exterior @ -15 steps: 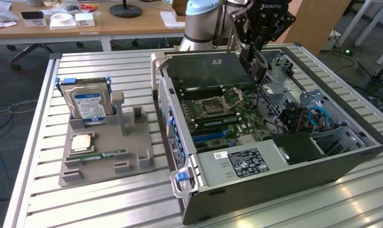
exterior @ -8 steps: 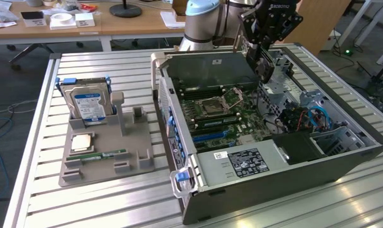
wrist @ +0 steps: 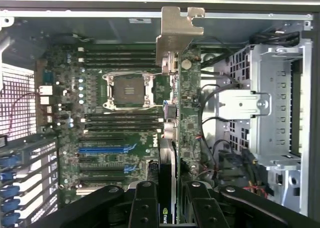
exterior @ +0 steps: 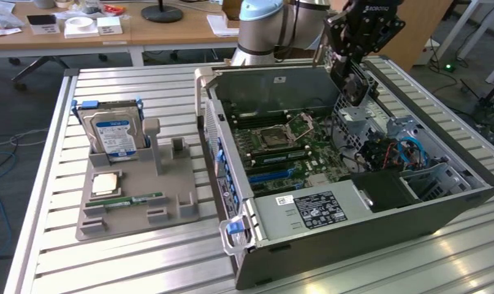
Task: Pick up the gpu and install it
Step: 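Pick up the gpu and move the gpu toward the slot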
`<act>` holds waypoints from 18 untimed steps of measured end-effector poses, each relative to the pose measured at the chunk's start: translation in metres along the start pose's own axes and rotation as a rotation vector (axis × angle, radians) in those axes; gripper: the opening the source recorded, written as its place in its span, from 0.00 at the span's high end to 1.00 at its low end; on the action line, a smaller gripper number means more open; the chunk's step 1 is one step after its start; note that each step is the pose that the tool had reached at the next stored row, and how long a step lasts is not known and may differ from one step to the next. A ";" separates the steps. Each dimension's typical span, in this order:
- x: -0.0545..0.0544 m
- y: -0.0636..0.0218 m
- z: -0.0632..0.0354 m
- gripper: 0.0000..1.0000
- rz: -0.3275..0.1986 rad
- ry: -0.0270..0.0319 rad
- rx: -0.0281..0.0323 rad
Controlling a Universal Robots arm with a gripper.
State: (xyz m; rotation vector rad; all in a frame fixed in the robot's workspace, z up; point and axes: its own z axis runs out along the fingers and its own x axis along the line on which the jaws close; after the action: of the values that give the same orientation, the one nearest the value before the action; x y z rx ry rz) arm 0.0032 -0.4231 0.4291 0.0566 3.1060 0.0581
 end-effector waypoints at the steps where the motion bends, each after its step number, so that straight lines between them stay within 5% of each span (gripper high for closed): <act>1: -0.003 0.0001 0.0001 0.74 0.000 0.0000 0.0000; 12: -0.036 0.0014 0.0013 0.74 0.000 -0.0001 -0.0001; 18: -0.045 0.0017 0.0016 0.74 0.000 0.0000 0.0000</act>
State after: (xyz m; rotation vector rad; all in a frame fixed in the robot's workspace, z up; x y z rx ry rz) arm 0.0480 -0.4229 0.4291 0.0564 3.1060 0.0581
